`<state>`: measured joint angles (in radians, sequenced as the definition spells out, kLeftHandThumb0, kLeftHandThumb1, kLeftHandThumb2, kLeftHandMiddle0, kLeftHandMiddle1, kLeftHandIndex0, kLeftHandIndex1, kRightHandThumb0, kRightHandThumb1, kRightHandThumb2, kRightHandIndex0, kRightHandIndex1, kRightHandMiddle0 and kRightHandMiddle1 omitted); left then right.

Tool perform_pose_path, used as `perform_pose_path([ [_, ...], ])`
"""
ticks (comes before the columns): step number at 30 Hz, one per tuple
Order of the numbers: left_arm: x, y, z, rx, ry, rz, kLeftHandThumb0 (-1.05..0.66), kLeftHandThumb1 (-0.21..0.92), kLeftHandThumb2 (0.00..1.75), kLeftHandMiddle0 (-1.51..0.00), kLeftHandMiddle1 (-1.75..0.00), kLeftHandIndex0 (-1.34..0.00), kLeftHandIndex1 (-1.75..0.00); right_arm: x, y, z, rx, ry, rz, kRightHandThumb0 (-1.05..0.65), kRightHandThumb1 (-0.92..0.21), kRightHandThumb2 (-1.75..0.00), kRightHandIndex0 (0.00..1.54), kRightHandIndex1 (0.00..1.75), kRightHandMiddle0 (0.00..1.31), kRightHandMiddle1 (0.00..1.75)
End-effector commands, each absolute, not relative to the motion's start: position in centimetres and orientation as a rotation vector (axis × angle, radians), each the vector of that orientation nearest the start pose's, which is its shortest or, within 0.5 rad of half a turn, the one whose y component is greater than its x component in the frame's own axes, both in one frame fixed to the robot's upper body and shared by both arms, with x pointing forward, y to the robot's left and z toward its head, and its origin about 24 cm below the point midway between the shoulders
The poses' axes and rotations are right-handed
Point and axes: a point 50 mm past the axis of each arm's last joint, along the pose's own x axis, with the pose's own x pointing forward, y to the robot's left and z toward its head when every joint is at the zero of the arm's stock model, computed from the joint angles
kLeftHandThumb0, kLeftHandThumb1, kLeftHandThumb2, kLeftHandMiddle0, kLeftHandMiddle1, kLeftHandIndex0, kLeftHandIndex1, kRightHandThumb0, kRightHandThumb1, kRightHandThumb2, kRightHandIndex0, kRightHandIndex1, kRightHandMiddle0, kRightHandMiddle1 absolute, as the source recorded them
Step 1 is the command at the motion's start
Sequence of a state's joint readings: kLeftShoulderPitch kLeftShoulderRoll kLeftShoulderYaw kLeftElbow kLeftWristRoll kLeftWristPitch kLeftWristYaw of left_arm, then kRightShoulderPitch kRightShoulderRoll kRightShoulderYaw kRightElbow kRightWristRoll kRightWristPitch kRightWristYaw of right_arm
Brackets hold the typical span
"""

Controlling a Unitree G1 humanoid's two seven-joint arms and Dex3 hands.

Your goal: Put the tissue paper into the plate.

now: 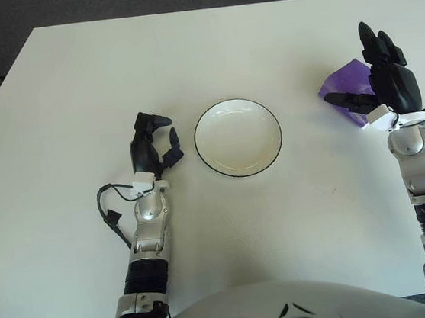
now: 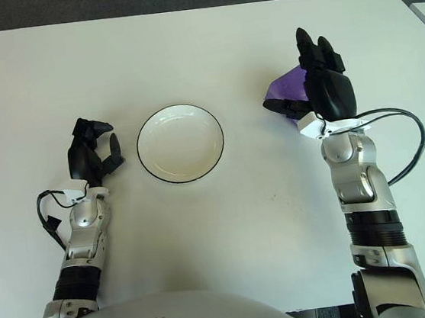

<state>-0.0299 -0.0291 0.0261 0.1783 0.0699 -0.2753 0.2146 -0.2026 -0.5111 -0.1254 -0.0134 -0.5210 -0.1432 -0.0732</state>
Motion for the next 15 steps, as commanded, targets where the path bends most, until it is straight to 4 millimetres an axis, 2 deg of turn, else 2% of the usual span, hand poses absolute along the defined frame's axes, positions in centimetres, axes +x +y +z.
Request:
perform_pose_path([
  [1, 22.6, 16.1, -1.5, 0.063, 0.107, 0.238, -0.41, 0.53, 1.06, -0.64, -1.34, -0.44, -1.75, 28.4, -24.5, 15.1, -1.015, -0.379, -0.142, -1.05, -0.87, -0.16, 0.00, 0.00, 0.00, 0.00],
  [10, 22.6, 16.2, -1.4, 0.062, 0.102, 0.239, -0.41, 0.52, 1.07, -0.66, -1.35, -0.45, -1.75, 28.9, -24.6, 14.9, -1.013, -0.316, -0.094, -1.05, -0.88, -0.16, 0.00, 0.00, 0.00, 0.00],
  [15, 22.6, 16.2, -1.4, 0.053, 0.090, 0.235, -0.41, 0.53, 1.05, -0.65, -1.35, -0.44, -1.75, 30.0, -25.2, 14.3, -1.031, -0.242, -0.054, -1.05, -0.89, -0.17, 0.00, 0.00, 0.00, 0.00],
])
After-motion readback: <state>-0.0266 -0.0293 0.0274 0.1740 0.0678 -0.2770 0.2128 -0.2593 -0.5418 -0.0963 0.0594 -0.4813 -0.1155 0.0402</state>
